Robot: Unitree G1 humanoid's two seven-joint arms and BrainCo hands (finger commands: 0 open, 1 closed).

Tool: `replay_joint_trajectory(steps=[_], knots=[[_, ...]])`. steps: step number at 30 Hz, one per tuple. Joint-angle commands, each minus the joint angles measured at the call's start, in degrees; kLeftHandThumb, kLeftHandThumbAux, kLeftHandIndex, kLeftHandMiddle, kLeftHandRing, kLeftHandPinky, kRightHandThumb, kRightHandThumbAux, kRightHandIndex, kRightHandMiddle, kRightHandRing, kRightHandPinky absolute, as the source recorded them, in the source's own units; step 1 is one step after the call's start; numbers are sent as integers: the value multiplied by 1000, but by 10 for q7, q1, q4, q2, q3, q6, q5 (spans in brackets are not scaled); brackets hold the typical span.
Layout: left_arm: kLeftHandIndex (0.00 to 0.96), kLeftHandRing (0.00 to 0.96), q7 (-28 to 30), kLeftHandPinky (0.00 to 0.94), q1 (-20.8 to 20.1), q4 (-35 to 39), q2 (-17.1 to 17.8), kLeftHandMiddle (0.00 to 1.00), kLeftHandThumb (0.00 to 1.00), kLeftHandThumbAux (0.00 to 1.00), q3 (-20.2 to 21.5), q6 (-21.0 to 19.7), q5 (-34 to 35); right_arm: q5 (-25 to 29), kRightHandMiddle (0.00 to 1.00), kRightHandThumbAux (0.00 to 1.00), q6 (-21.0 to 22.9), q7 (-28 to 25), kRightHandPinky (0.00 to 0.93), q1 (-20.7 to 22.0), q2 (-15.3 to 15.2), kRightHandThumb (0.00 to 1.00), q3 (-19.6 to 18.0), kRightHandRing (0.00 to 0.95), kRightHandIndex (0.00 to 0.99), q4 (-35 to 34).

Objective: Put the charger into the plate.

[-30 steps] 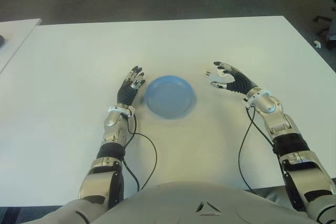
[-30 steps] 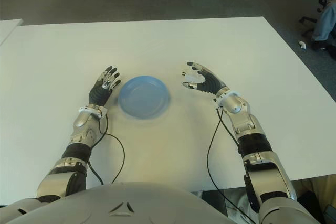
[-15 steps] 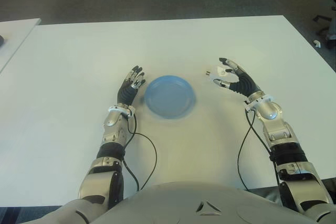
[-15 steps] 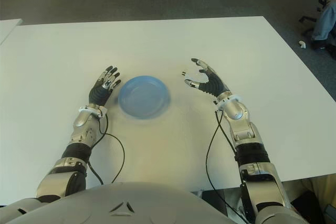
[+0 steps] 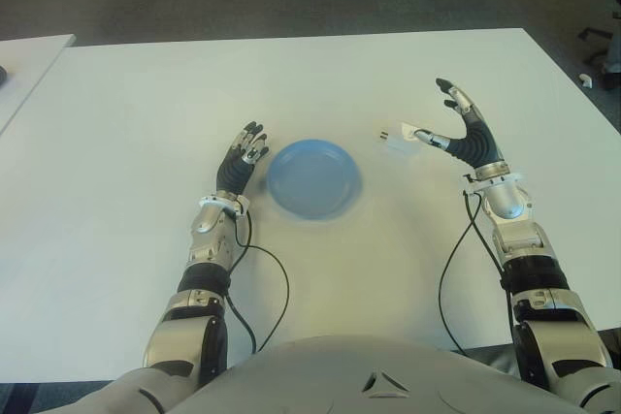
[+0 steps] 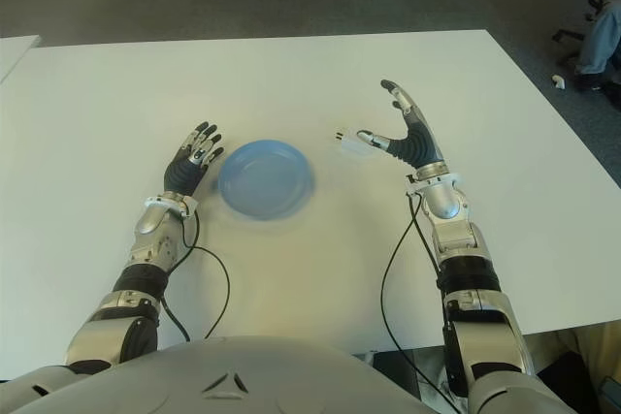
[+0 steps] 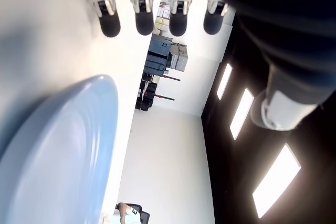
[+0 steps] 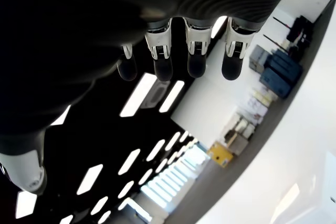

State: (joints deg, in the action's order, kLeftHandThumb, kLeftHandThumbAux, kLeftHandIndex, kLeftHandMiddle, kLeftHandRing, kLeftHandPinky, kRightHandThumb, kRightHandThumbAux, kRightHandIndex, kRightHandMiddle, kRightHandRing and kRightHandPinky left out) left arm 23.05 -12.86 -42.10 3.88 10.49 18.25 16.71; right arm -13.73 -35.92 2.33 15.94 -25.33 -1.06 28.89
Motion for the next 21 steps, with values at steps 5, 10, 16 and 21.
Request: replay_joint_trajectory(steps=[5,10,16,21], knots=[[0,15,-3,0,15,-25,3,44,37,563,-2,-18,-12,-88,0,423,-16,59,4,60,-8,271,35,0,0,92],[0,15,-4,0,15,-27,3,43,35,557,-3,-14,-13,-170,0,268,18,79,0,76,-38,325,76,0,0,105],[0,20,-7,0,16,-27,3,54,21,546,-6,-3,-19,-274,0,157,78,147,0,120,-35,350,151,0,0,189],[0,21,-6,0,16,-28,2,59,22,540,-6,0,-20,-299,0,125,101,169,0,159,-28,354,189,0,0,257]])
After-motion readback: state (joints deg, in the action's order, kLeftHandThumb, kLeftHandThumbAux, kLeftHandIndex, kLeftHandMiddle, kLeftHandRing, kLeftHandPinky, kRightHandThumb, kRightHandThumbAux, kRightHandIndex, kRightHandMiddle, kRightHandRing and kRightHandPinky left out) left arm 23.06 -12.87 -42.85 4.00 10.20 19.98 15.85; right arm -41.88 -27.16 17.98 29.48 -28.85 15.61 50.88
